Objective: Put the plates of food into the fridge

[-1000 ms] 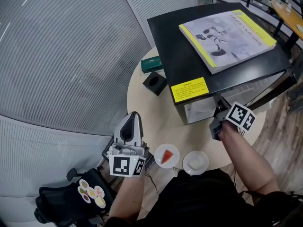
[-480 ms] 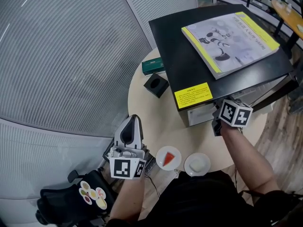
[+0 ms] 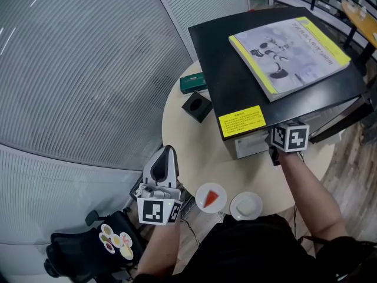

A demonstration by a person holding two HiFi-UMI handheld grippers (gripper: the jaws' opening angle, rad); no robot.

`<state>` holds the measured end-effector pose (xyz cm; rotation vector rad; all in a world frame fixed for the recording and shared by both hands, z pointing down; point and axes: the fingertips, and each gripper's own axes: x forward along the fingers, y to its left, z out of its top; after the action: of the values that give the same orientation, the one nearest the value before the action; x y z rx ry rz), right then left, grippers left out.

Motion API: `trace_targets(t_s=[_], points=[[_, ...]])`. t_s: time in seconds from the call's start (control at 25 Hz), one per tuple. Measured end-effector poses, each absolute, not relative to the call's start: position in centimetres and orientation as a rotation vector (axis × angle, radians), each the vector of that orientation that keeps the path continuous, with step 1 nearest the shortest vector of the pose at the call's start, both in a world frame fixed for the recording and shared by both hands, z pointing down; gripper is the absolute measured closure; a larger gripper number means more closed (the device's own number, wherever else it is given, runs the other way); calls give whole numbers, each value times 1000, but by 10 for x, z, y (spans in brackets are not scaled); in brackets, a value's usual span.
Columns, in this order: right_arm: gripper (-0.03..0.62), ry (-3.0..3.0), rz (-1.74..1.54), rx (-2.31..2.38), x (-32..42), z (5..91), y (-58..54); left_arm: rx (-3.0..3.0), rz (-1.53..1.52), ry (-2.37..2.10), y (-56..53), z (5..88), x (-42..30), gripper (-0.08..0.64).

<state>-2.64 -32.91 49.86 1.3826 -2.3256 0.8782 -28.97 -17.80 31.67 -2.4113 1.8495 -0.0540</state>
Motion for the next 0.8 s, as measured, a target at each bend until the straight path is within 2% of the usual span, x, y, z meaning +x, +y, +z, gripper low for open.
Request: trace_targets(t_s=[0.28,0.4,0.64,0.8], points=[[484,-2341,787,1326,-28,483,-336,-2393,-65,1865,-175,312,-288,558],[385,-2296,757,1243,-28,491,-335,-2385,-68,1867,-173,309,-284,558],[382,-2280,626,1230,-18,498,-335,-2364,-74,1875,-169,302,-275,558],[382,-2361,446,1242,-15,472,-337,-2353,-53,1902,-162,297,-270,558]])
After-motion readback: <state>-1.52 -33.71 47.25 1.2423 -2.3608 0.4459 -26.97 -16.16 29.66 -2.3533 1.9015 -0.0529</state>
